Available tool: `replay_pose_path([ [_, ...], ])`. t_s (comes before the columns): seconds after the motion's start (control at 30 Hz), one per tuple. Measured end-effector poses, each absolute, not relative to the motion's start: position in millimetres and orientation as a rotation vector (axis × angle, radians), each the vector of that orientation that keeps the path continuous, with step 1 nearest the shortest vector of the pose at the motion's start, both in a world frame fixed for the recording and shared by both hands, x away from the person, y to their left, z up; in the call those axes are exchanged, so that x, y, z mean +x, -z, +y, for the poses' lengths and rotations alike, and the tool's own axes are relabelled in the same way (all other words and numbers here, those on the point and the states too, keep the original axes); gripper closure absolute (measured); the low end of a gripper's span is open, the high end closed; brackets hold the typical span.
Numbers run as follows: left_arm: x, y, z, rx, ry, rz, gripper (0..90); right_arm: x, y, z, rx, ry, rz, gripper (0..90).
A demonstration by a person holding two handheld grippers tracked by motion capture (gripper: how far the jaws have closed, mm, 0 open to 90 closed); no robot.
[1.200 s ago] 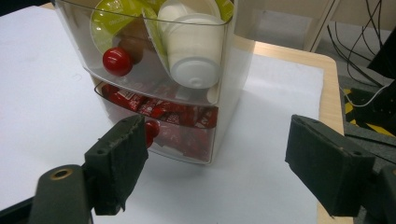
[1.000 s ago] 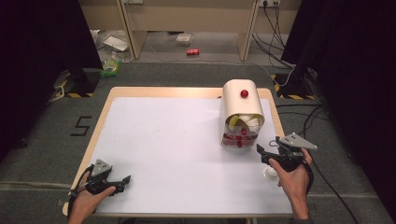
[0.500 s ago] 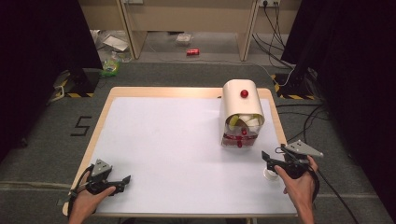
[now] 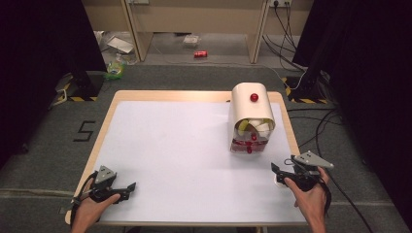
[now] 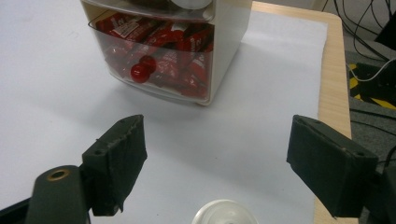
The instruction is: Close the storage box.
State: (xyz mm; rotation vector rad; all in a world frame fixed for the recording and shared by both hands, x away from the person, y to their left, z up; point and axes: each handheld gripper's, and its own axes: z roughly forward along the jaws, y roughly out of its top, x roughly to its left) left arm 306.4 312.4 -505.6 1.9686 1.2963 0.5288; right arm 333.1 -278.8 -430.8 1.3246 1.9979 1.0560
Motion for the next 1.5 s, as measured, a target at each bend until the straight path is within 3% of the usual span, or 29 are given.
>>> replay_pose_path([
  [1.5, 306.3, 505.6, 312.3, 1.969, -0.530, 1.296, 12.3, 293.2, 469.0, -287.2, 1.393, -0.962, 2.064, 19.6],
])
